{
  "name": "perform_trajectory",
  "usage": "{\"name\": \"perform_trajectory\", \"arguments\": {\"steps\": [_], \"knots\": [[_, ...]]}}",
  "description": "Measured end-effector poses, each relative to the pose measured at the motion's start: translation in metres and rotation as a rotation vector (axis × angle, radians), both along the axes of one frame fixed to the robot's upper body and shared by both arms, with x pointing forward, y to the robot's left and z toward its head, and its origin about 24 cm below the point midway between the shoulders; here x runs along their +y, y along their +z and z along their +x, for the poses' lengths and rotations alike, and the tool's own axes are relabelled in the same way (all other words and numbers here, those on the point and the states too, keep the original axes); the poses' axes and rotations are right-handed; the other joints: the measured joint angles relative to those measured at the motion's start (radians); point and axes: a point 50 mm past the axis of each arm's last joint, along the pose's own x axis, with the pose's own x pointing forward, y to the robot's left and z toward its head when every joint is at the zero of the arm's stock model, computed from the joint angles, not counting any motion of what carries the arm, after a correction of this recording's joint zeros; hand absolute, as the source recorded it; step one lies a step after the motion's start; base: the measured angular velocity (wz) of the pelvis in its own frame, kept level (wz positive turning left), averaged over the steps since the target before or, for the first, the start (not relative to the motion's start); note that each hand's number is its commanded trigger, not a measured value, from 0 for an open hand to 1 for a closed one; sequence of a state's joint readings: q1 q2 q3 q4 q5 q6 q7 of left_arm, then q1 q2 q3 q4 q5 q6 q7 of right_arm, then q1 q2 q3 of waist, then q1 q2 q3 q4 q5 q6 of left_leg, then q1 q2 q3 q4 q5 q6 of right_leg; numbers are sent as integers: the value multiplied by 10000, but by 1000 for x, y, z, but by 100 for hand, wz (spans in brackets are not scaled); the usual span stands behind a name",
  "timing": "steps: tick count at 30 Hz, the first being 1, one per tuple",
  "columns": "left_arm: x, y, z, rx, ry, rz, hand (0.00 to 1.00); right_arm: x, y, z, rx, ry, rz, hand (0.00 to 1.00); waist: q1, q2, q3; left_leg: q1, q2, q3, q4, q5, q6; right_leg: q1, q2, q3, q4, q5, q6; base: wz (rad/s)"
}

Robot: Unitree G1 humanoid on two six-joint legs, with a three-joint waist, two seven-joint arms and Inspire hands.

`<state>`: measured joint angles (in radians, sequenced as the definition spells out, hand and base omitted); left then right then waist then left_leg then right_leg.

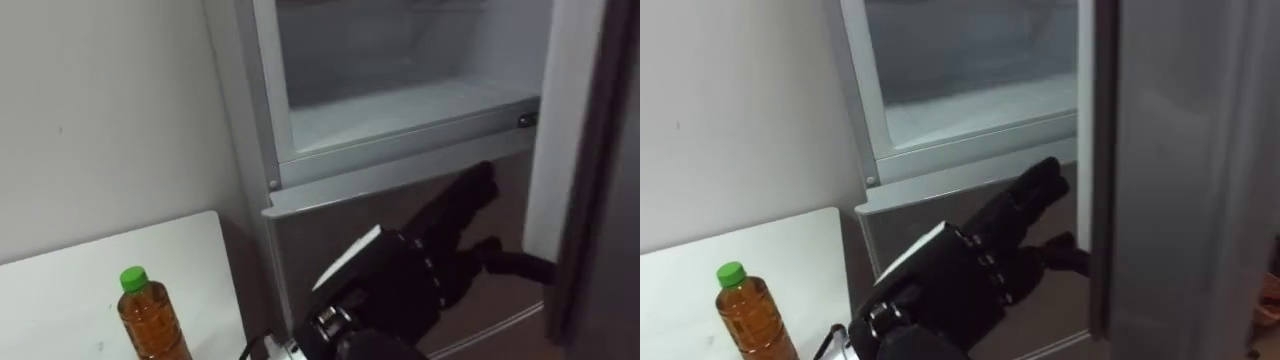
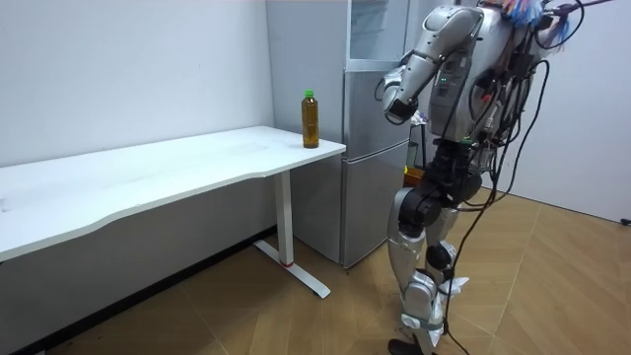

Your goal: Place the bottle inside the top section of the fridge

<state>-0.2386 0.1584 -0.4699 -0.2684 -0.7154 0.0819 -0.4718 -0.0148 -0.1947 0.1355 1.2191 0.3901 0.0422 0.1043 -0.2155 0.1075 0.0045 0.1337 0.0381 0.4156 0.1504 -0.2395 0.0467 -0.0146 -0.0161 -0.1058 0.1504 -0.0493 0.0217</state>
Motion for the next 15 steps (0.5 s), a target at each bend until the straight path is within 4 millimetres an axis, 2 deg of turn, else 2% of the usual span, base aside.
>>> {"name": "perform_trajectory", "arguments": {"steps": [6,9,13,15], "knots": [[-11,0,-9,-192,-890,-64,0,1,0,1,-102,-319,235,0,-272,-50,32,23,39,116,4,16,-44,-95,44,82,-4,-39,-59,-9],[-12,-1,-11,-242,-1158,-4,0,3,0,1,-106,-366,293,0,-275,-137,88,10,61,158,-1,35,-75,-147,96,211,9,-41,-80,-4],[-14,-18,-13,383,-1523,1018,0,4,0,3,-196,-320,391,0,-275,-255,148,-65,76,158,0,40,-86,-226,121,238,6,-44,-91,0],[-14,-20,-13,358,-1501,1232,0,5,0,3,-231,-301,401,0,-274,-293,139,-122,75,159,5,40,-88,-283,125,234,4,-41,-93,0]]}}
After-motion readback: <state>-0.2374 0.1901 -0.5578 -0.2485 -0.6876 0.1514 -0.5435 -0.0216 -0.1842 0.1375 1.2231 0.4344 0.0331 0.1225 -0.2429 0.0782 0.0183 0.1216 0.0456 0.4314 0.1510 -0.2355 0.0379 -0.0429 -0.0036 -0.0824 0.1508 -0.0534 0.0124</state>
